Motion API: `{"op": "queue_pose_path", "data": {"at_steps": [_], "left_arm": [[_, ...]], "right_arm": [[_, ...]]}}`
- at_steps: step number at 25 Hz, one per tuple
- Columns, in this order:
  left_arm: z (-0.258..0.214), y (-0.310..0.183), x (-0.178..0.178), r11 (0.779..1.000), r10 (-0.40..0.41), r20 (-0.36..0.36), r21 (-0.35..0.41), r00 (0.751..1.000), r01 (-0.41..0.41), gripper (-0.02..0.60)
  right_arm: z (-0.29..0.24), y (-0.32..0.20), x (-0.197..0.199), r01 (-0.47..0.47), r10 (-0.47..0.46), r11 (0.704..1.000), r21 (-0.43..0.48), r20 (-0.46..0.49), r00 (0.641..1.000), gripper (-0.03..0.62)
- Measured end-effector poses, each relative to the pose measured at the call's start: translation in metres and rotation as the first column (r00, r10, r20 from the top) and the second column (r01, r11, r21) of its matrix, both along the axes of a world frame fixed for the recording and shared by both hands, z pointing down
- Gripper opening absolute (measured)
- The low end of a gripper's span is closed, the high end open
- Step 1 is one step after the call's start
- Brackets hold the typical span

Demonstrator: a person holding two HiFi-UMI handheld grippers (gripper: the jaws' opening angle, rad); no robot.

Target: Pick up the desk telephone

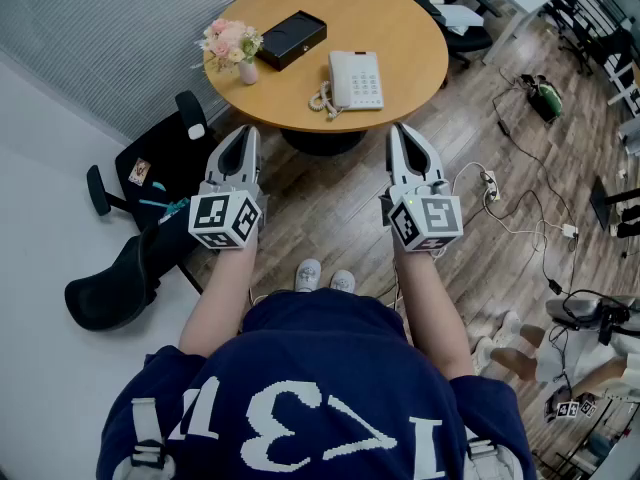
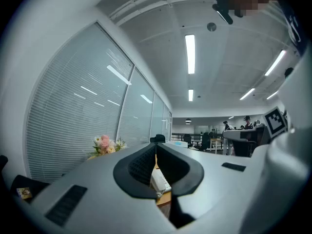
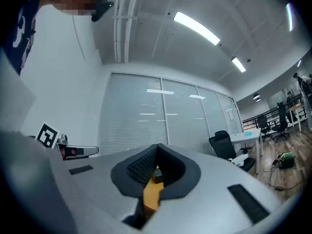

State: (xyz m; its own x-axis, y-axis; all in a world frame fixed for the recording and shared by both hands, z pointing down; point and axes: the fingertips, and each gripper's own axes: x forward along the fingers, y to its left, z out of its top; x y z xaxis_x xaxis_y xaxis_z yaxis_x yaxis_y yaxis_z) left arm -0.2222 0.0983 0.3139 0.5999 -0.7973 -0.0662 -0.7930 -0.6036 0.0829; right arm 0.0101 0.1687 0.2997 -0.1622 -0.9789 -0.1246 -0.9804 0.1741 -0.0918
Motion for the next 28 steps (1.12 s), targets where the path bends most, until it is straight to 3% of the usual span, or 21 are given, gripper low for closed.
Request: {"op": "queue_pose_path", "data": {"at_steps": [13,19,28], "left_arm": [[0.002,-0.001,0.044,1.0,0.029,0.017,-0.003,0.999,-0.029,0.02],[0.0,0.0,0.062,1.0,0.014,-0.003,-0.003,1.0,-0.014,0.02],[0.012,-0.028,0.078,1.0,-0.02,-0.021,-0.004,1.0,0.02,0.02]], "right_arm": [[0.001,0.001,0.027,0.019,-0.019,1.0,0.01,-0.009,1.0,0.026],[-0.003,0.004,0.059,0.023,-0.027,0.999,0.038,0.098,0.995,0.028],[0.003,-0.022,0.075,0.078,-0.082,0.996,0.046,0.07,0.994,0.028]]}}
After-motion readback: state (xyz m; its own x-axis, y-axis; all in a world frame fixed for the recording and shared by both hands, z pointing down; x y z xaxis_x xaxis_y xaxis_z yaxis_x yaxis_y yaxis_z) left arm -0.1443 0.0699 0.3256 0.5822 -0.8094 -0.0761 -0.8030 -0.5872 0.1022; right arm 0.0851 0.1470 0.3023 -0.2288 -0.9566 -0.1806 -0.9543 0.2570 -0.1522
